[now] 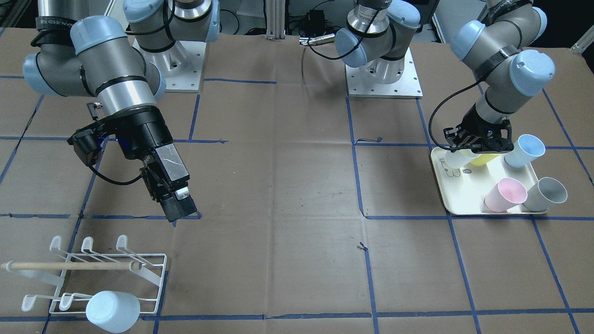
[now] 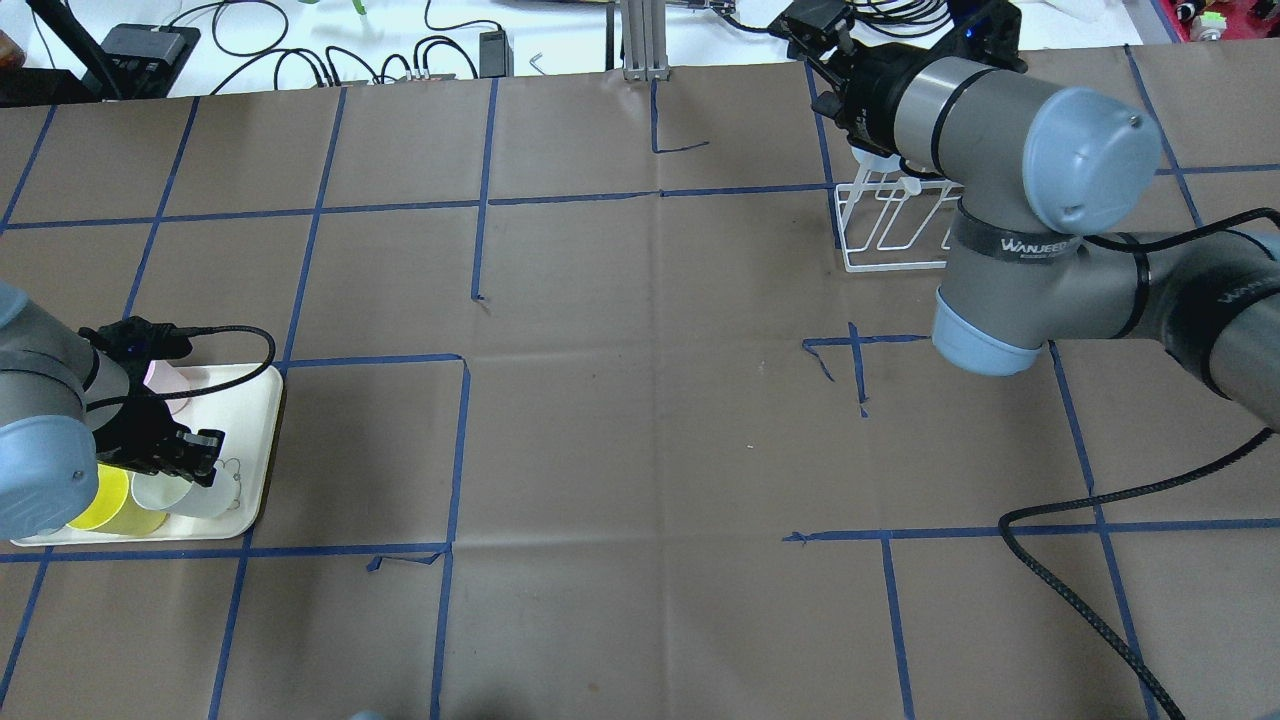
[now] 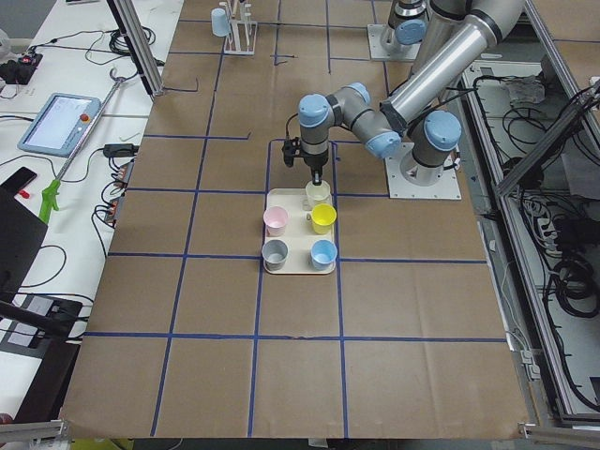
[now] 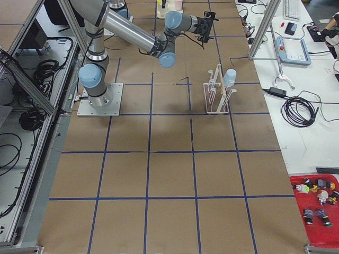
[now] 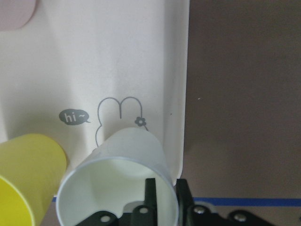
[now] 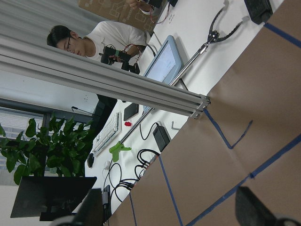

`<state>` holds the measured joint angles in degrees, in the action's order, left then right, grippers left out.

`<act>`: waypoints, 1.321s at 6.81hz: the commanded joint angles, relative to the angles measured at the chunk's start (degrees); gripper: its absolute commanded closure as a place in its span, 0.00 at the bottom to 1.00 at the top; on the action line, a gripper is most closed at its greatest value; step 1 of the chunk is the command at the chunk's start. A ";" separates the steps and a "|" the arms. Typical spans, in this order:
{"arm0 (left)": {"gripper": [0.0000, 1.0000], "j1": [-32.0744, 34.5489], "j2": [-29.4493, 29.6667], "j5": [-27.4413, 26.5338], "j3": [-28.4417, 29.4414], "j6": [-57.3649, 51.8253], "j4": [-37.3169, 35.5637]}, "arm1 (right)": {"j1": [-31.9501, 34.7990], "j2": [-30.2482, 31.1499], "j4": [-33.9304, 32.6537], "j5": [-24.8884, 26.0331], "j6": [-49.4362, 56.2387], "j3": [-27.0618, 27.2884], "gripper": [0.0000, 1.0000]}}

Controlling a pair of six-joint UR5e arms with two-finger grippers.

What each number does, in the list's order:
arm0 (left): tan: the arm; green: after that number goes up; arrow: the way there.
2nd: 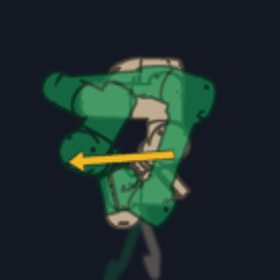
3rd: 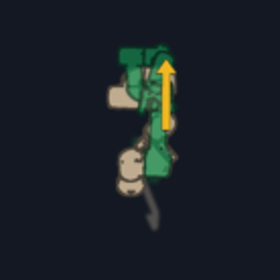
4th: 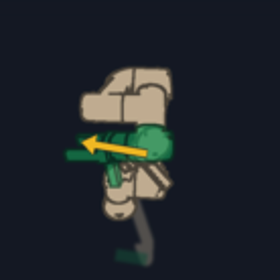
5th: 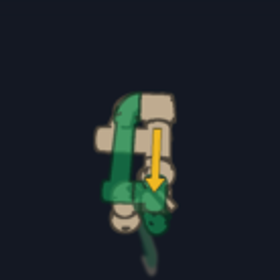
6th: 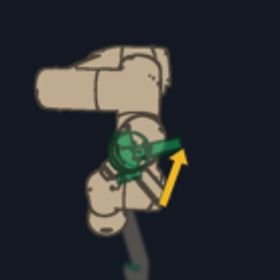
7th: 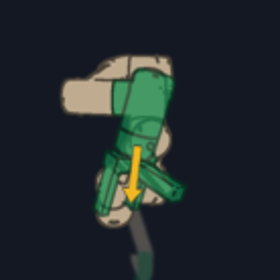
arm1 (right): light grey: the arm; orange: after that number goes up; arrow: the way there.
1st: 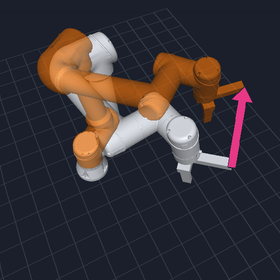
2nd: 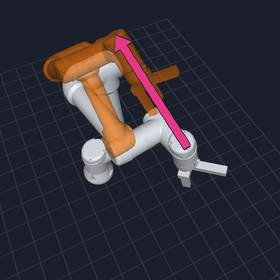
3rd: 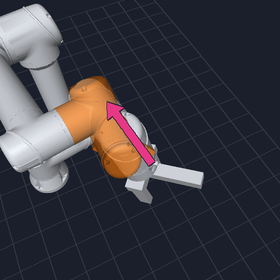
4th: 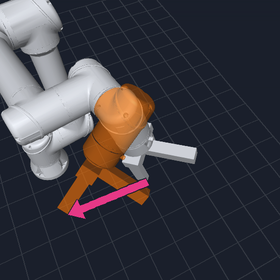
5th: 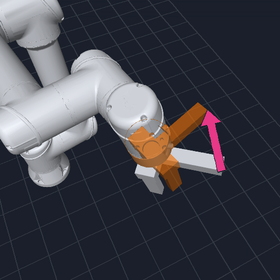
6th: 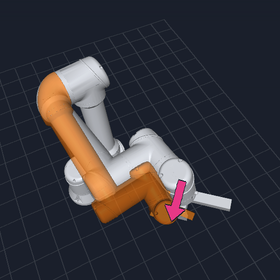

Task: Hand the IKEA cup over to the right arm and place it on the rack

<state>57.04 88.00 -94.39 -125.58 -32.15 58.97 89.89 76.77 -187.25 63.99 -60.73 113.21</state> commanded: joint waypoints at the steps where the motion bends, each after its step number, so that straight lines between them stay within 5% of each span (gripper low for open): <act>1: 1.00 1.31 -1.07 2.09 12.38 0.51 13.35 | 2.13 -0.39 -4.32 0.00 -9.62 2.18 0.00; 3: 1.00 3.86 0.58 2.46 32.06 1.30 33.40 | 3.27 -0.74 -5.67 0.09 -17.74 2.81 0.00; 4: 1.00 4.30 3.20 2.63 37.98 1.21 36.53 | 3.28 -0.83 -5.59 0.09 -17.84 2.81 0.00; 6: 1.00 6.49 8.05 16.78 41.72 -0.27 34.30 | 3.28 -1.27 -5.59 0.09 -17.84 2.72 0.00; 9: 1.00 7.91 9.64 45.19 38.14 -1.68 15.98 | 3.28 -1.09 -5.32 0.35 -17.58 2.72 0.00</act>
<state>64.42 97.12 -59.00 -85.98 -33.25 82.30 93.16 75.58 -192.67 64.22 -78.45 115.86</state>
